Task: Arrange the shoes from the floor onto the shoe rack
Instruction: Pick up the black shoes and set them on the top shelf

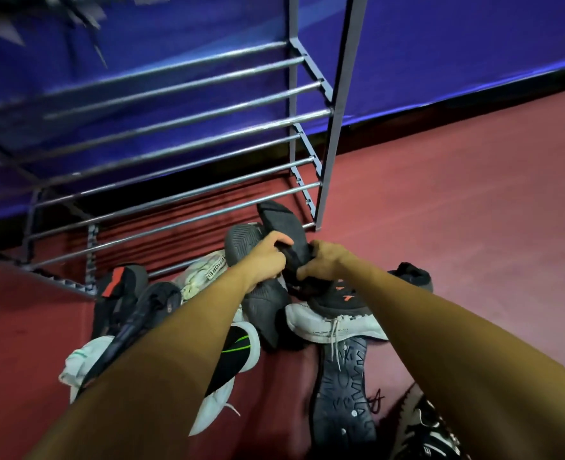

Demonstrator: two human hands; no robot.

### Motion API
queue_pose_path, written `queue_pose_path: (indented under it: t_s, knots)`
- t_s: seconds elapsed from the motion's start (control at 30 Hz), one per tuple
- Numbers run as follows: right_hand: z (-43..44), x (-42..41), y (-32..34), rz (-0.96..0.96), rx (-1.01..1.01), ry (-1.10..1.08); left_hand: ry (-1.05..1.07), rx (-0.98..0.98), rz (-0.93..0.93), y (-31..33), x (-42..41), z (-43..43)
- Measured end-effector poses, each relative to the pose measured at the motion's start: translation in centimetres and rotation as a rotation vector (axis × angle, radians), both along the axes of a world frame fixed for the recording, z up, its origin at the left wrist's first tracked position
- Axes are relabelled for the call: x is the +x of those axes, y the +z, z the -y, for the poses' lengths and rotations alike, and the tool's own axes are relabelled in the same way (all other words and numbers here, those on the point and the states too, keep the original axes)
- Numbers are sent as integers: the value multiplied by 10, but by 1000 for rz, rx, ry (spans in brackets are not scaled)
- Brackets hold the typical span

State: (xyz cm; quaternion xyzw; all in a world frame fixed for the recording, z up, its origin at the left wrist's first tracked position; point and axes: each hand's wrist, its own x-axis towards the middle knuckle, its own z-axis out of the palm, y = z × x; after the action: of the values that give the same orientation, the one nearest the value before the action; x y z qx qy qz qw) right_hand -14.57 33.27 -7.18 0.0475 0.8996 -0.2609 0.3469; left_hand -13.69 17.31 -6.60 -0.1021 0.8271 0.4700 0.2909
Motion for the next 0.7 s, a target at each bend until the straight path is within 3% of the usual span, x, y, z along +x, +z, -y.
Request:
queue_pose_path:
  t_s: [0.13,0.4,0.57,0.7]
  knots:
    - [2,21,39,90,-116,-28,-60,-32,-2,44,15,10]
    - [21,43,149,231,-12,62,-165,-76,-70,142,57,38]
    - [51,55,234,200,4,97,-191,-139,-272,212,69,68]
    - [70,60,289,144,-102,138,-172,-154,-389,263,86,102]
